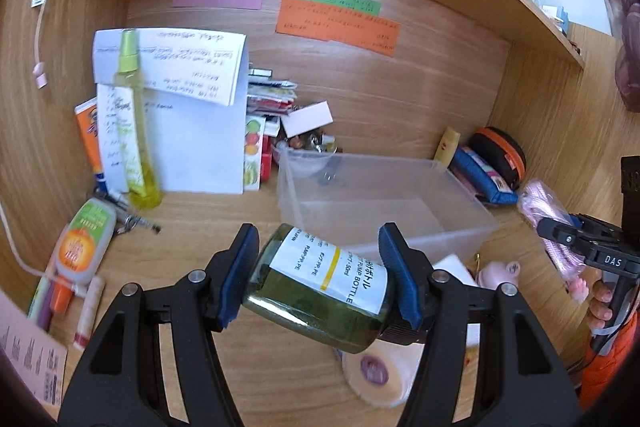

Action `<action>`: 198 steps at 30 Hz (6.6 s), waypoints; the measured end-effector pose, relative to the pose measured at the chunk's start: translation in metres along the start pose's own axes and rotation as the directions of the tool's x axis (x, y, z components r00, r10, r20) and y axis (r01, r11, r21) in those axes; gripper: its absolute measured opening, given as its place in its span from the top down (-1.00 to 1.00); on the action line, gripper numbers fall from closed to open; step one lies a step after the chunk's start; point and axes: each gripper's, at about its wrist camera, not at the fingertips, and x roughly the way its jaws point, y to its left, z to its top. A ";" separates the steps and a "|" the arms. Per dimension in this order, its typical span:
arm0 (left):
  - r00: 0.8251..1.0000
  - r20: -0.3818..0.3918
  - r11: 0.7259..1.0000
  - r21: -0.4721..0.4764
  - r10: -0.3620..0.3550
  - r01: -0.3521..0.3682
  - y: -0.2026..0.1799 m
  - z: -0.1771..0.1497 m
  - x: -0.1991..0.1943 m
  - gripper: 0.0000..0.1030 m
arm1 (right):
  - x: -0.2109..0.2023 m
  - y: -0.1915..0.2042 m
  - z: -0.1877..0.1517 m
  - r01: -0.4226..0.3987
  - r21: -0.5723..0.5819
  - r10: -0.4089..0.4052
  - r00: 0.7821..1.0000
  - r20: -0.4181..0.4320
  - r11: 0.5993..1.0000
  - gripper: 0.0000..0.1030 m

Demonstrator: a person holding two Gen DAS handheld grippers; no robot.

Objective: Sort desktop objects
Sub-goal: 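Carry both items over the clear bin and release them inside, then move both open tools back toward the pile of items, then grasp the beige plastic jar with left tool while right tool grasps the pink round container, then carry the jar and pink container over the bin and release both inside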

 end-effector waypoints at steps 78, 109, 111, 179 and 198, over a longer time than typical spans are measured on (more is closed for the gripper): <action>0.998 -0.046 0.996 0.071 0.050 -0.047 -0.031 0.034 0.074 -0.90 | 0.098 0.018 0.056 0.132 -0.096 -0.137 0.989 -0.048 0.987 -0.72; 0.982 -0.182 0.999 0.009 0.054 -0.053 -0.032 -0.047 0.021 -0.97 | 0.023 -0.022 -0.041 0.211 -0.013 -0.211 0.968 -0.137 0.977 -0.74; 0.979 -0.186 0.997 0.026 0.080 -0.076 -0.038 -0.053 0.020 -0.97 | 0.023 -0.022 -0.047 0.202 -0.005 -0.201 0.968 -0.152 0.979 -0.74; 0.982 -0.190 0.979 -0.201 -0.012 -0.027 -0.025 -0.068 0.026 -0.72 | 0.027 -0.012 -0.032 0.035 -0.017 -0.037 0.991 -0.130 0.999 -0.17; 0.998 -0.047 0.993 -0.107 0.050 -0.055 0.001 -0.005 0.012 -0.73 | 0.024 0.009 0.004 -0.003 -0.006 0.003 1.000 -0.026 1.000 -0.17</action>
